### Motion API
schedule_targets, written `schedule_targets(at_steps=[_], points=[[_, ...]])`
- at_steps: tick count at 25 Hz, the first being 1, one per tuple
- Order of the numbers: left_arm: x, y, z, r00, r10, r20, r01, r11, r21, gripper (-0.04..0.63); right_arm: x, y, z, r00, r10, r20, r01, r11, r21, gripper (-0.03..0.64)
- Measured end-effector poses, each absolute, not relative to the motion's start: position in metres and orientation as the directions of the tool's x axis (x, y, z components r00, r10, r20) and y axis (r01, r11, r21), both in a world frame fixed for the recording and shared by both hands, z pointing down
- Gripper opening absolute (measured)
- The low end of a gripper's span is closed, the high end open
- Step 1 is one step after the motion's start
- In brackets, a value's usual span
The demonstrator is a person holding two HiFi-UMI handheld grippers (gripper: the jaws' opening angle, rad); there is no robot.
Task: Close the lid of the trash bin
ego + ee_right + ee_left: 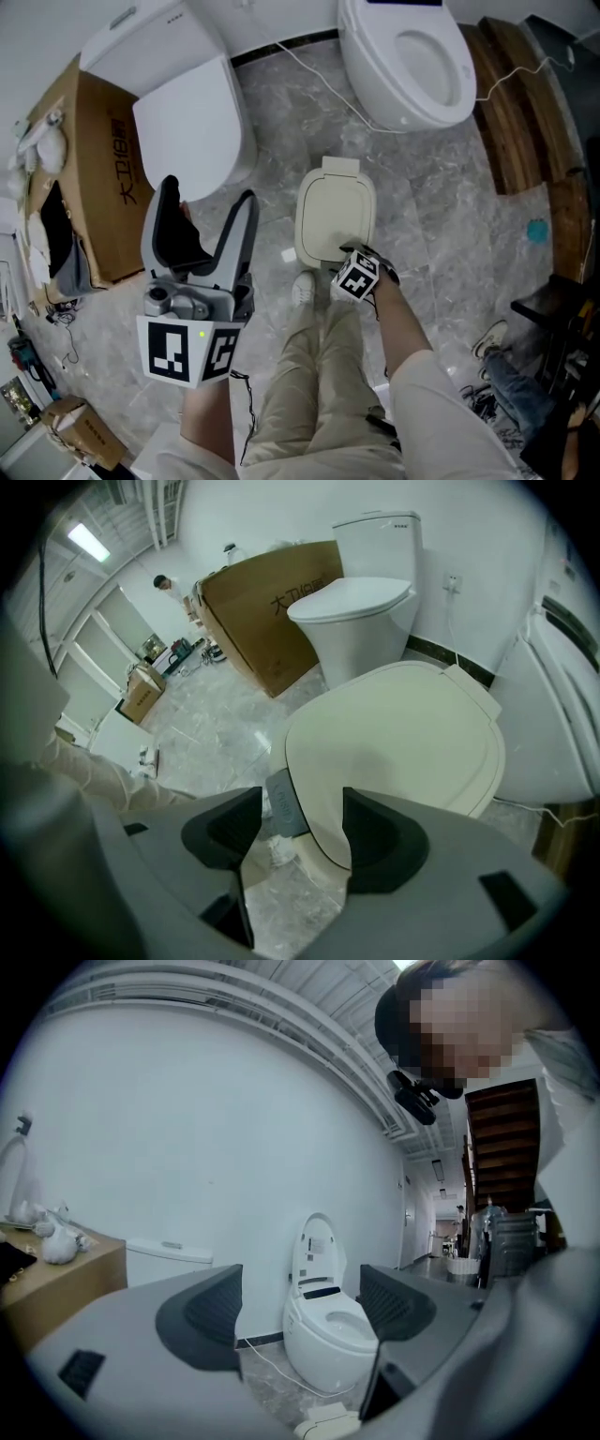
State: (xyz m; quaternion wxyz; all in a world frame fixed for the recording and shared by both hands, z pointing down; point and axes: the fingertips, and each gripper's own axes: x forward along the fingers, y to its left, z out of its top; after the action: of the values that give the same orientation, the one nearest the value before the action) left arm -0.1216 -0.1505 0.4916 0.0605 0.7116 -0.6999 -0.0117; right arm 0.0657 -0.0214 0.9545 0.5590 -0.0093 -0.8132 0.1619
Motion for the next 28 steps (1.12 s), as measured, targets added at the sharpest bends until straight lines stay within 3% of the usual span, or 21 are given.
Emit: schedule_targets(at_steps=[4,10,14,18,20,23,26,28], points=[[-0.118,-0.146,0.450,0.028,-0.999,0.028,-0.995,-0.025,0.096,0.377,0.057,-0.046,0.900,-0.509,0.052,0.859,-0.378,0.883,-0.278,0.278],[-0.107,-0.135,0.373,0.041,-0.999,0.002,-0.995,-0.040,0.090,0.377,0.060,-0.127,0.710,-0.655,-0.325,0.682,-0.604,0.768,-0.214,0.258],[-0.082,-0.104,0.325,0.079,-0.997,0.018,-0.993,-0.077,0.090,0.377,0.085,-0.148,0.541,-0.672,-0.557,0.489,-0.698,0.697,-0.165,0.223],[-0.055,-0.072,0.284,0.135,-0.990,-0.026,-0.986,-0.137,0.099,0.372,0.111,-0.135,0.397,-0.669,-0.697,0.256,-0.738,0.665,-0.117,0.157],[-0.046,-0.060,0.267,0.152,-0.986,-0.067,-0.983,-0.158,0.093,0.313,0.125,-0.124,0.349,-0.642,-0.749,0.162,-0.764,0.643,-0.054,0.122],[-0.037,-0.050,0.244,0.177,-0.976,-0.126,-0.983,-0.182,0.035,0.139,0.143,-0.108,0.306,-0.577,-0.815,0.055,-0.816,0.578,0.017,0.049],[-0.034,-0.048,0.234,0.171,-0.974,-0.150,-0.985,-0.170,-0.016,0.025,0.153,-0.099,0.283,-0.525,-0.851,-0.018,-0.850,0.524,0.050,0.011],[-0.033,-0.049,0.229,0.153,-0.975,-0.163,-0.988,-0.152,-0.014,0.000,0.156,-0.097,0.274,-0.509,-0.860,-0.042,-0.861,0.506,0.059,0.009]])
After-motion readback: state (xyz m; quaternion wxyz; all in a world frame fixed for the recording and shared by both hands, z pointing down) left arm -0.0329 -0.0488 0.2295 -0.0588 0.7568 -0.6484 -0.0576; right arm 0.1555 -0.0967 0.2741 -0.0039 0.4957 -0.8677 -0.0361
